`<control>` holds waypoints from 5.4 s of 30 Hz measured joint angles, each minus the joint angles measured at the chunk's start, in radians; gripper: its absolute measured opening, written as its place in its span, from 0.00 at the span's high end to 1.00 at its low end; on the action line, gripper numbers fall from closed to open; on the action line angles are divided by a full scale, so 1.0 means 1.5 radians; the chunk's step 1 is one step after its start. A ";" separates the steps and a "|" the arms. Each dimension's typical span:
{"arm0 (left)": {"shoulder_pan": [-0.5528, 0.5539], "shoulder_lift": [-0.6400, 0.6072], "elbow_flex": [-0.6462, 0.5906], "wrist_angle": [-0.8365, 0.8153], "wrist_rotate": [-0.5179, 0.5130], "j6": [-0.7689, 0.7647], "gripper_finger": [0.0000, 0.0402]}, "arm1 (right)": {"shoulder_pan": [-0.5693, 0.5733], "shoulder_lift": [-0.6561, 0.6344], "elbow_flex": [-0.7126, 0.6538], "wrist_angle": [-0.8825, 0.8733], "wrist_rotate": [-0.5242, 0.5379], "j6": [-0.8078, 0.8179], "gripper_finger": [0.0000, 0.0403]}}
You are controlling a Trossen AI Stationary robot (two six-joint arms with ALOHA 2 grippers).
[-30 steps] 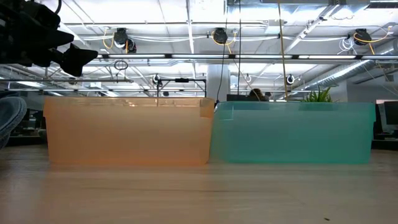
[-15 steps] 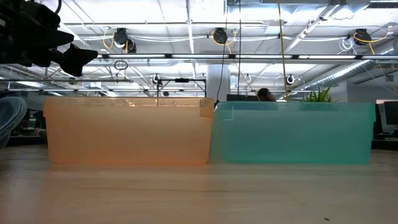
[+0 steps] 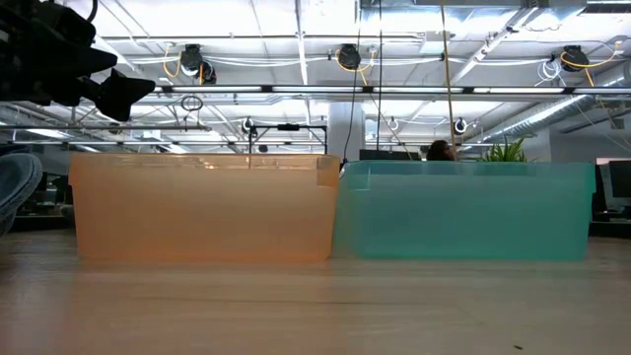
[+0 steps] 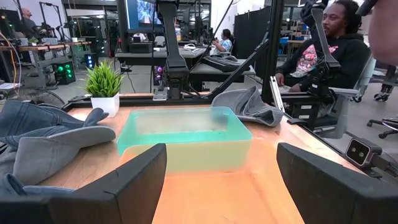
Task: Pick & Place hat
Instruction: Put the top right blue cap into the orange bin
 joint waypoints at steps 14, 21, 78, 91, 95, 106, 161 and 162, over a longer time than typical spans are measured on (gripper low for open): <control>0.000 0.000 0.000 0.000 0.000 0.000 0.23 | -0.025 0.015 -0.016 -0.004 0.019 -0.213 0.19; 0.000 0.000 0.000 0.000 0.000 0.000 0.23 | -0.059 0.015 -0.016 -0.004 0.014 -0.314 0.19; 0.000 0.000 0.000 0.000 0.000 0.000 0.23 | -0.591 0.154 0.034 -0.419 -0.635 -0.076 0.19; 0.000 0.000 0.000 0.000 0.000 0.000 0.23 | -0.613 0.249 0.108 -0.583 -0.760 0.021 0.19; 0.000 0.000 0.000 0.000 0.000 0.000 0.23 | -0.613 0.276 0.152 -0.647 -0.816 0.059 0.19; 0.000 0.000 0.000 0.000 0.000 0.000 0.23 | -0.613 0.335 0.210 -0.744 -0.916 0.109 0.19; 0.000 0.000 0.000 0.000 0.000 0.000 0.23 | -0.550 0.345 -0.171 -0.442 -0.787 0.113 0.19; 0.000 0.000 0.000 0.000 0.000 0.000 0.23 | -0.550 0.345 -0.180 -0.427 -0.783 0.108 0.19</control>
